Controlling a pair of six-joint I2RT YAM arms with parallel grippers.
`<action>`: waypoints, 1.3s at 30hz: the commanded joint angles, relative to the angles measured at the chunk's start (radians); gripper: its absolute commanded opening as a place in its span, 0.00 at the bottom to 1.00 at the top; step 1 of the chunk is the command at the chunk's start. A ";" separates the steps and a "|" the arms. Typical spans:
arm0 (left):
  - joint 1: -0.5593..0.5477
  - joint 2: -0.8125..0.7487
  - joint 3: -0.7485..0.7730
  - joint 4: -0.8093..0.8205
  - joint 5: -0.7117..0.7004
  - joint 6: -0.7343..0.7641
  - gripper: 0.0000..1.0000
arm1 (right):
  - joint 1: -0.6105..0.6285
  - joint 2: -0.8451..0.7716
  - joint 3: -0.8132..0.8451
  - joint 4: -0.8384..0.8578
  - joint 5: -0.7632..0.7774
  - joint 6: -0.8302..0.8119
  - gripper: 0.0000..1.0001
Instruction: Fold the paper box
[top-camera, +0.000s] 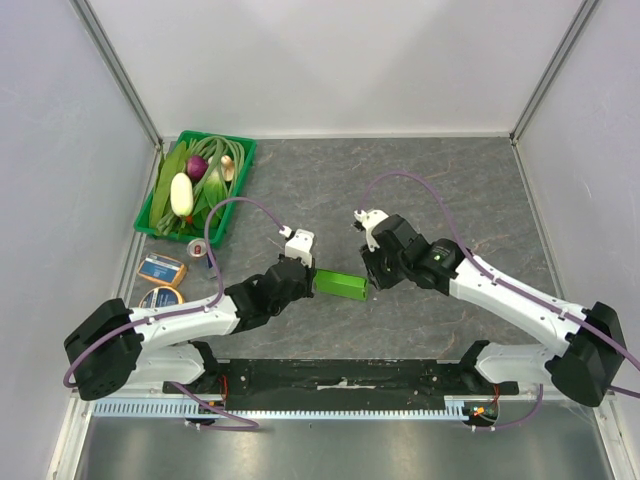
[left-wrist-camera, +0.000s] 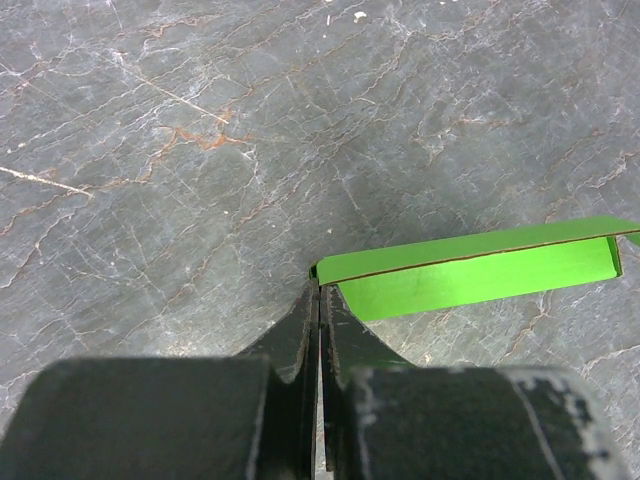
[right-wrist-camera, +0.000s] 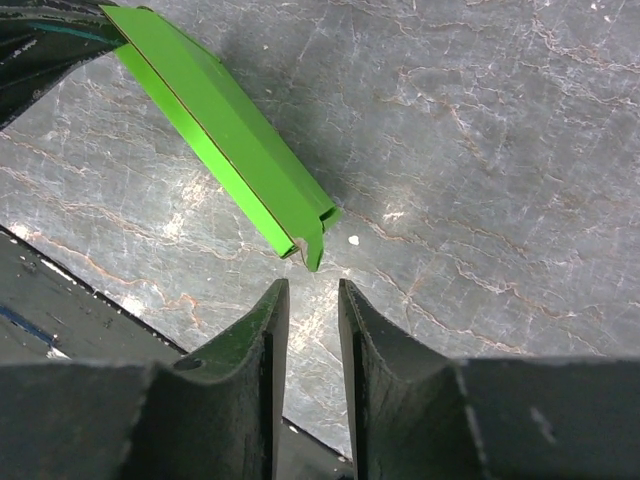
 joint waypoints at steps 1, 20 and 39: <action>-0.009 0.014 0.009 -0.082 -0.019 -0.018 0.02 | 0.016 0.015 -0.012 0.031 -0.023 -0.001 0.36; -0.029 0.030 0.017 -0.078 -0.022 -0.017 0.02 | 0.027 0.079 -0.028 0.102 0.024 0.029 0.01; -0.107 0.068 0.049 -0.096 -0.077 -0.018 0.02 | -0.031 0.062 -0.037 0.106 -0.093 0.548 0.00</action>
